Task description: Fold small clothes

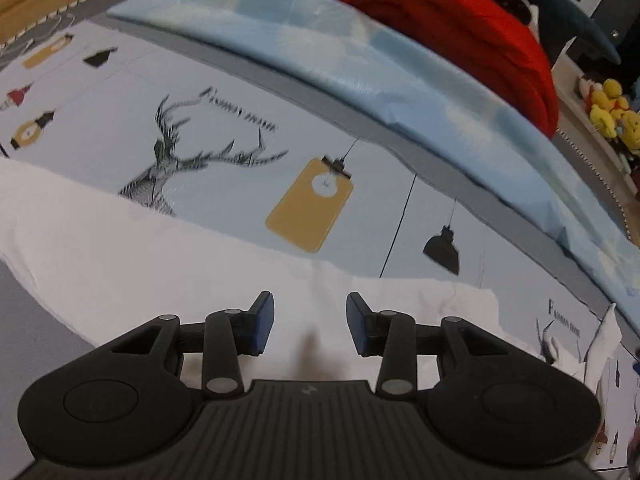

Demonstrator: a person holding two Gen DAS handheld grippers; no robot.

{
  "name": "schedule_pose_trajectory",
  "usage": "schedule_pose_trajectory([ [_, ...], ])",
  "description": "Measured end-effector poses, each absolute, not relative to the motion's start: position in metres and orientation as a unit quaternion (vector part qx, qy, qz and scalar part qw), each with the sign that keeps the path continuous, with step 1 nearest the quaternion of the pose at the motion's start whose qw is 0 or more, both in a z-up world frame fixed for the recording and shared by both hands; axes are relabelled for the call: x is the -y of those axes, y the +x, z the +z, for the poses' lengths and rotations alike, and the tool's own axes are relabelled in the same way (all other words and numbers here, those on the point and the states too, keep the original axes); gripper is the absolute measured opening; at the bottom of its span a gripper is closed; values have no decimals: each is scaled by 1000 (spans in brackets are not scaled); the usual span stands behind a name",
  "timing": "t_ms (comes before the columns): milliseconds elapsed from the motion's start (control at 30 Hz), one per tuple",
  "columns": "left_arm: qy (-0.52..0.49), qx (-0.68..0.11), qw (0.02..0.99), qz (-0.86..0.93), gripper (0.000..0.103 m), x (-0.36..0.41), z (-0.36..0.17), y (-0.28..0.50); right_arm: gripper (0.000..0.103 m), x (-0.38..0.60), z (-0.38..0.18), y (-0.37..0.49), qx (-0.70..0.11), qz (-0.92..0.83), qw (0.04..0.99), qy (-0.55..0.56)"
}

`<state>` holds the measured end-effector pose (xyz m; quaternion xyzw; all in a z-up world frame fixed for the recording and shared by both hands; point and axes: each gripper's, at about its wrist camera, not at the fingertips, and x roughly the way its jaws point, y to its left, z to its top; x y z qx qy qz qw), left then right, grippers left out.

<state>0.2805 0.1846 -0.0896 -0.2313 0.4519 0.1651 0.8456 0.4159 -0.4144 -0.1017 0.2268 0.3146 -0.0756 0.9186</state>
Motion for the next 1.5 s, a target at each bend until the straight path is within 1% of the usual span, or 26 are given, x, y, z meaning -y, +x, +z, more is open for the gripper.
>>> schedule_pose_trajectory([
  [100, -233, -464, 838, 169, 44, -189, -95, 286, 36, 431, -122, 469, -338, -98, 900, 257],
  [200, -232, -462, 838, 174, 44, -195, -98, 289, 39, 438, -147, 508, -359, -106, 886, 273],
  [267, -229, -458, 841, 176, 44, -196, -93, 288, 42, 437, -160, 527, -367, -114, 883, 271],
  [333, -226, -458, 841, 180, 44, -195, -94, 290, 43, 432, -172, 540, -388, -122, 877, 256],
  [367, -227, -460, 840, 179, 44, -194, -95, 291, 31, 430, -176, 543, -392, -119, 877, 253],
  [400, -229, -463, 838, 175, 44, -193, -97, 292, 4, 427, -176, 543, -384, -117, 882, 247],
  [467, -229, -466, 838, 169, 44, -191, -98, 292, 4, 429, -171, 539, -371, -101, 888, 252],
  [567, -238, -462, 837, 170, 44, -193, -96, 291, 4, 448, -141, 510, -327, -118, 900, 262],
  [667, -243, -455, 840, 169, 44, -196, -90, 290, 4, 490, -108, 433, -248, -172, 909, 287],
  [700, -243, -453, 841, 169, 44, -195, -89, 290, 4, 507, -105, 404, -226, -196, 906, 301],
  [767, -240, -453, 842, 167, 44, -193, -87, 289, 4, 539, -113, 341, -206, -261, 891, 310],
  [833, -240, -455, 842, 161, 44, -191, -87, 289, 6, 565, -138, 288, -216, -325, 865, 316],
  [900, -239, -456, 843, 157, 44, -188, -86, 287, 8, 593, -175, 250, -247, -350, 824, 370],
  [967, -234, -454, 845, 157, 44, -186, -85, 285, 8, 617, -198, 235, -262, -351, 793, 424],
  [1033, -231, -455, 846, 157, 44, -184, -85, 284, 14, 627, -200, 233, -251, -331, 809, 416],
  [1100, -229, -458, 845, 156, 44, -182, -86, 284, 29, 629, -200, 235, -249, -330, 816, 404],
  [1267, -215, -462, 846, 155, 44, -177, -88, 286, 41, 649, -199, 257, -253, -291, 837, 388],
  [1367, -209, -465, 847, 149, 44, -174, -88, 286, 41, 658, -194, 279, -266, -271, 855, 352],
  [1400, -206, -466, 848, 147, 44, -172, -88, 286, 43, 658, -192, 284, -271, -262, 863, 336],
  [1467, -201, -467, 849, 145, 44, -170, -88, 288, 43, 652, -190, 294, -294, -226, 879, 301],
  [1500, -199, -468, 849, 144, 44, -170, -88, 288, 38, 646, -189, 299, -307, -214, 886, 274],
])
